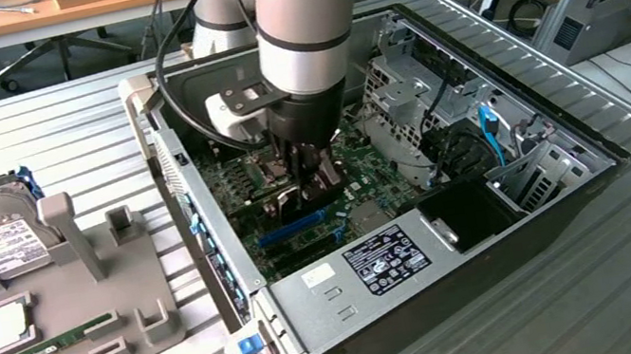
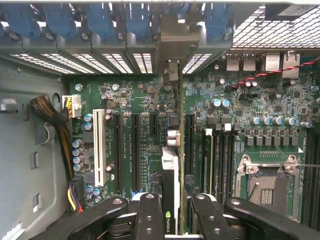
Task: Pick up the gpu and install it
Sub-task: 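Insert the gpu into the slot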
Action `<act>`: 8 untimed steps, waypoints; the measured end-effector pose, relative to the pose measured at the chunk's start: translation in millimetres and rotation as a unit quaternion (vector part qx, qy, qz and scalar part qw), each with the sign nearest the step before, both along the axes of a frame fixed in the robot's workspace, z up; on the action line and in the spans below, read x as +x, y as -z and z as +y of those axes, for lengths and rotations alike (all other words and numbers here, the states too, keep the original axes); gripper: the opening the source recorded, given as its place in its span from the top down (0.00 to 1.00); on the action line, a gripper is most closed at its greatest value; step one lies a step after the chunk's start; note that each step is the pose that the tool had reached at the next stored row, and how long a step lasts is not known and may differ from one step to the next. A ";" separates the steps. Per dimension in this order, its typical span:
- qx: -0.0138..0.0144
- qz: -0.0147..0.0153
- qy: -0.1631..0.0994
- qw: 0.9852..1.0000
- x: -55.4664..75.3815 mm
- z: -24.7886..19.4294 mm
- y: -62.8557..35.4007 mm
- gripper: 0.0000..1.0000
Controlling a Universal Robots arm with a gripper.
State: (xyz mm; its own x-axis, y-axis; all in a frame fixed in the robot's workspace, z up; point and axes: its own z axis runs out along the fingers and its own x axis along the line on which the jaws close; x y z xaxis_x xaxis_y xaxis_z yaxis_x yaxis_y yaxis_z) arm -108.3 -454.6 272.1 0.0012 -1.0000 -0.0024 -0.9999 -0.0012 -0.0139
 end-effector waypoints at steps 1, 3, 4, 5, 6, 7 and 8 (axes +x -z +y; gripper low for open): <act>0.000 0.000 0.000 1.000 -0.1 0.0 0.1 0.73; 0.000 0.000 0.000 1.000 -0.8 0.0 0.5 0.73; 0.000 0.000 0.000 1.000 -0.9 0.0 0.5 0.73; 0.000 0.000 0.000 1.000 -0.9 0.0 0.7 0.73; 0.000 0.000 0.000 1.000 -0.9 0.0 1.4 0.73; 0.000 0.000 0.000 1.000 -1.0 0.0 2.3 0.73; 0.000 0.000 0.000 1.000 -1.0 0.0 2.8 0.73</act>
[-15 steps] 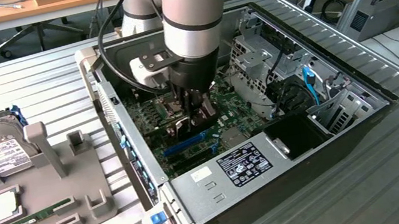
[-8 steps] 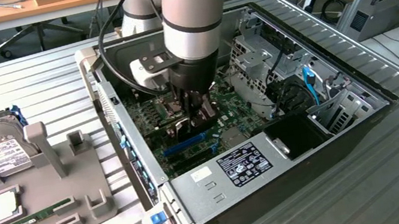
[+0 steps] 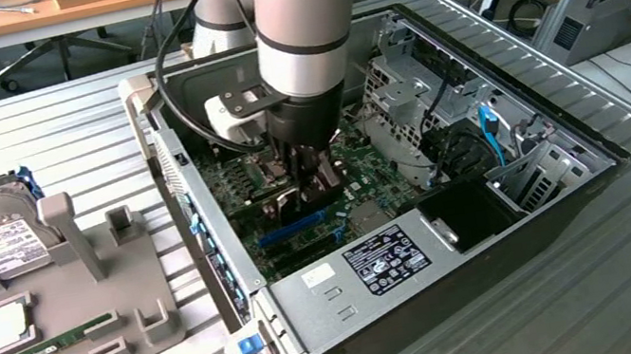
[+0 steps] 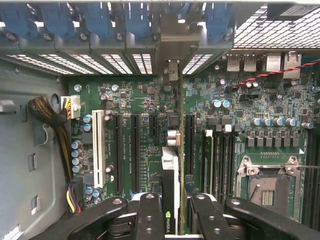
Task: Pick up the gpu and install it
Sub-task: 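Insert the gpu into the slot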
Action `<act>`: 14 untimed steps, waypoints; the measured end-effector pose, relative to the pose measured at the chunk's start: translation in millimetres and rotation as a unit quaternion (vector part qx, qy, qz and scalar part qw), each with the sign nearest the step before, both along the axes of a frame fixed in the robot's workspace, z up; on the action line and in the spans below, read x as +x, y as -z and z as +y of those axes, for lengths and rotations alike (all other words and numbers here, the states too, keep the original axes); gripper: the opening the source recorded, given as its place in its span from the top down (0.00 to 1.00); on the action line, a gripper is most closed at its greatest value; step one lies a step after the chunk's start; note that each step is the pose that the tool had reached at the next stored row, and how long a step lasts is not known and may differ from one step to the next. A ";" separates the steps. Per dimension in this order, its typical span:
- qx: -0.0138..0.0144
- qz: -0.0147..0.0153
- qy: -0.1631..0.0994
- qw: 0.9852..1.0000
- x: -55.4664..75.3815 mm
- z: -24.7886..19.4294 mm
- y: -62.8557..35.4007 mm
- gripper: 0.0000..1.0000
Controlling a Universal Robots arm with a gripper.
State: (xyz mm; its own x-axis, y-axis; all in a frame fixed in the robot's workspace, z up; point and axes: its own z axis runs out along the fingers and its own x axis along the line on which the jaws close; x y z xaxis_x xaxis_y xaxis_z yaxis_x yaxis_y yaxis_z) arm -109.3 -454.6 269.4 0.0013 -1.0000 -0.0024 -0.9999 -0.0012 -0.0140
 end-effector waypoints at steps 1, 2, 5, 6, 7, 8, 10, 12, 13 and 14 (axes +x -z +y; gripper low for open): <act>0.000 0.000 0.000 1.000 0.0 0.0 0.8 0.73; 0.000 0.000 0.000 1.000 0.0 0.0 1.7 0.73; 0.000 0.000 0.000 1.000 0.0 0.0 3.7 0.73; 0.000 0.000 0.000 1.000 0.0 0.0 4.3 0.73; 0.000 0.000 0.000 1.000 0.0 0.0 4.5 0.73; 0.000 0.000 0.000 1.000 0.0 0.0 4.5 0.73; 0.000 0.000 0.000 1.000 0.0 0.0 4.5 0.73; 0.000 0.000 0.000 1.000 0.0 0.0 5.0 0.73; 0.000 0.000 0.000 1.000 0.0 0.0 5.5 0.73; 0.000 0.000 0.000 1.000 0.0 0.0 5.9 0.73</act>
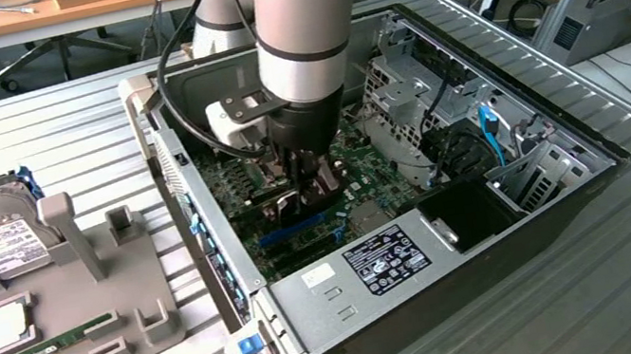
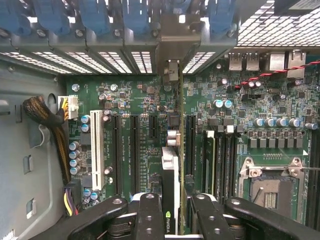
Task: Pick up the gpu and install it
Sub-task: 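Insert the gpu into the slot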
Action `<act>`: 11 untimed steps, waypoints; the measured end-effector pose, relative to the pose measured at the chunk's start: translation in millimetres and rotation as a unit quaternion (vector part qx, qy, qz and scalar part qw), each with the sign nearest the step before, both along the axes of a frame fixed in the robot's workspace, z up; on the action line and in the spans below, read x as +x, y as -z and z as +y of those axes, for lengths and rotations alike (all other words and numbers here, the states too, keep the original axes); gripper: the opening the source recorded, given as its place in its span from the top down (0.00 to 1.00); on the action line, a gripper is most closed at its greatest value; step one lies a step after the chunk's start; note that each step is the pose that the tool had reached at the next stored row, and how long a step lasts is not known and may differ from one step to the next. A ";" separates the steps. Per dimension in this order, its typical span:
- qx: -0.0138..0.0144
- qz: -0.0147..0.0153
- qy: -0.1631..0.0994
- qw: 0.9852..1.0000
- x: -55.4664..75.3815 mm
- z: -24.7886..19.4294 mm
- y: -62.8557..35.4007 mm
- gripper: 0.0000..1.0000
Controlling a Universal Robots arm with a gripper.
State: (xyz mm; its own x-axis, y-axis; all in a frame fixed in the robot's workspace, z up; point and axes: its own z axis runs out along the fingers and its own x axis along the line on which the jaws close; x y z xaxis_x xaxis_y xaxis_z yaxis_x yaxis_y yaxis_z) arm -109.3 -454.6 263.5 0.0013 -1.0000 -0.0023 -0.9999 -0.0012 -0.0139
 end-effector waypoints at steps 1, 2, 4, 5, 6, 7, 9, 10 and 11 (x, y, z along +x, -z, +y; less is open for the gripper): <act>0.000 0.000 0.000 1.000 0.0 0.0 0.1 0.73; 0.000 0.000 0.000 1.000 0.0 0.0 0.1 0.73; 0.000 0.000 0.000 1.000 0.0 0.0 0.3 0.73; 0.000 0.000 0.000 1.000 0.0 0.0 0.3 0.73; 0.000 0.000 0.000 1.000 0.0 0.0 0.2 0.73; 0.000 0.000 0.000 1.000 0.0 0.0 0.3 0.73; 0.000 0.000 0.000 1.000 0.0 0.0 0.9 0.73; 0.000 0.000 0.000 1.000 0.0 0.0 1.1 0.73; 0.000 0.000 0.000 1.000 0.0 0.0 1.4 0.73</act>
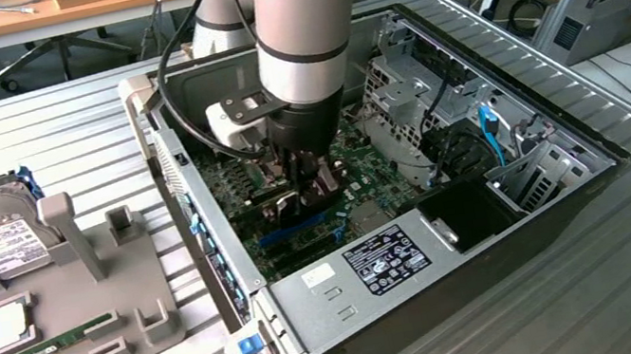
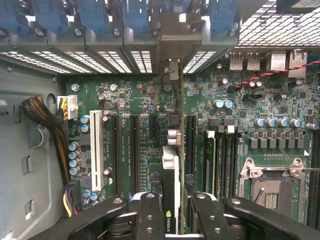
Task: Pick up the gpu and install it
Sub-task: 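Insert the gpu into the slot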
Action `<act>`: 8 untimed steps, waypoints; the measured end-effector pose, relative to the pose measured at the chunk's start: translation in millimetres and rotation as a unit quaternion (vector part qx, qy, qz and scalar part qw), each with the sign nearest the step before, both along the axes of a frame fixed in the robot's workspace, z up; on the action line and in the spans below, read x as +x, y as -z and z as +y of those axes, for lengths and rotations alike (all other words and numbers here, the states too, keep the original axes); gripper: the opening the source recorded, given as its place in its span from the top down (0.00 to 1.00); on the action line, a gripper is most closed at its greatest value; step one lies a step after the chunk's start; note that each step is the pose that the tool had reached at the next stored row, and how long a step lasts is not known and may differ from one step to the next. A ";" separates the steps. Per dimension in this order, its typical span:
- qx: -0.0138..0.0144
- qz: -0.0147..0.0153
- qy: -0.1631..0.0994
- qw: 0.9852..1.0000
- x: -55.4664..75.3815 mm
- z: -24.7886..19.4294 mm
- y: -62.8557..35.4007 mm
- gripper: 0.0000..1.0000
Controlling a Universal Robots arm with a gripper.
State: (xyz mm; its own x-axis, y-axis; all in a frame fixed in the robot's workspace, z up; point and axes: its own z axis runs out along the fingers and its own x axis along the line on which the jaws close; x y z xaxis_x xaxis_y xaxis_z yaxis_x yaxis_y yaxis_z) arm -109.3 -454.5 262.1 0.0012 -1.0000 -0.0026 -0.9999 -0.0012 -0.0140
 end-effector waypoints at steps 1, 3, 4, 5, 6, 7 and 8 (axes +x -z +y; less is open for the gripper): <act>0.000 0.000 0.000 1.000 0.0 0.0 0.4 0.73; 0.000 0.000 0.000 1.000 0.0 0.0 1.1 0.73; 0.000 0.000 0.000 1.000 0.0 0.0 1.5 0.73; 0.000 0.000 0.000 1.000 0.0 0.0 1.8 0.73; 0.000 0.000 0.000 1.000 0.0 0.0 2.1 0.73; 0.000 0.000 0.000 1.000 0.0 -0.1 2.3 0.73; 0.000 0.000 0.000 1.000 0.0 -0.1 2.6 0.73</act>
